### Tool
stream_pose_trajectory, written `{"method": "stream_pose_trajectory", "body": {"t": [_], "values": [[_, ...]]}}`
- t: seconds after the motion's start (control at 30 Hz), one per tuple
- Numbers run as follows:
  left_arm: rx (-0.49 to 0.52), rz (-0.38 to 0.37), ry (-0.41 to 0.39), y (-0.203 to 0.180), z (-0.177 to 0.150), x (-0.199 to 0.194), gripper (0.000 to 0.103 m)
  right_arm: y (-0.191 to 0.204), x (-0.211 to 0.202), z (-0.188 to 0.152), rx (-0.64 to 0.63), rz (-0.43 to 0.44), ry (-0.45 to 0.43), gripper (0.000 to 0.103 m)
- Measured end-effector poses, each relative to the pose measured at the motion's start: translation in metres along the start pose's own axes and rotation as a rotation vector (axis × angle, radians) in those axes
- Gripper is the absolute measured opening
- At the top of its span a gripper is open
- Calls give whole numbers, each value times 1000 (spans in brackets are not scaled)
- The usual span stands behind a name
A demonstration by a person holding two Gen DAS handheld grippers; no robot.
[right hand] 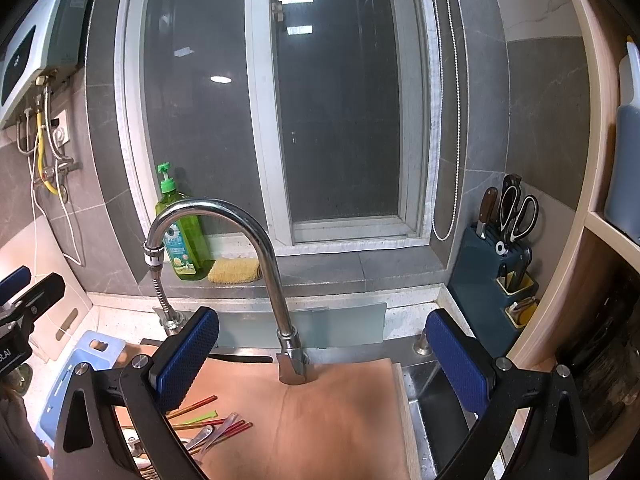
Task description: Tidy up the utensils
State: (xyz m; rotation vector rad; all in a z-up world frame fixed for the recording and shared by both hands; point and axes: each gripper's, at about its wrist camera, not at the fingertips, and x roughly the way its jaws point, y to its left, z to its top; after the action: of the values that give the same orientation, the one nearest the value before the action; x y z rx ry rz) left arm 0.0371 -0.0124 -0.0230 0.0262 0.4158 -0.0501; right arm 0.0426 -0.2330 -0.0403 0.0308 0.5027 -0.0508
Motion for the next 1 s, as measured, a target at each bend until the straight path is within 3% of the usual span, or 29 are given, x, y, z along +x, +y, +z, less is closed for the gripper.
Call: {"method": "stream_pose_trajectory", "body": {"t": [0.47,1.0], "values": [[7,21,50,11,-13,10,88,6,17,-11,-11,15,55,102],[-43,159,234,74,-77,16,88,31,70,-52,-54,146,227,102]]}}
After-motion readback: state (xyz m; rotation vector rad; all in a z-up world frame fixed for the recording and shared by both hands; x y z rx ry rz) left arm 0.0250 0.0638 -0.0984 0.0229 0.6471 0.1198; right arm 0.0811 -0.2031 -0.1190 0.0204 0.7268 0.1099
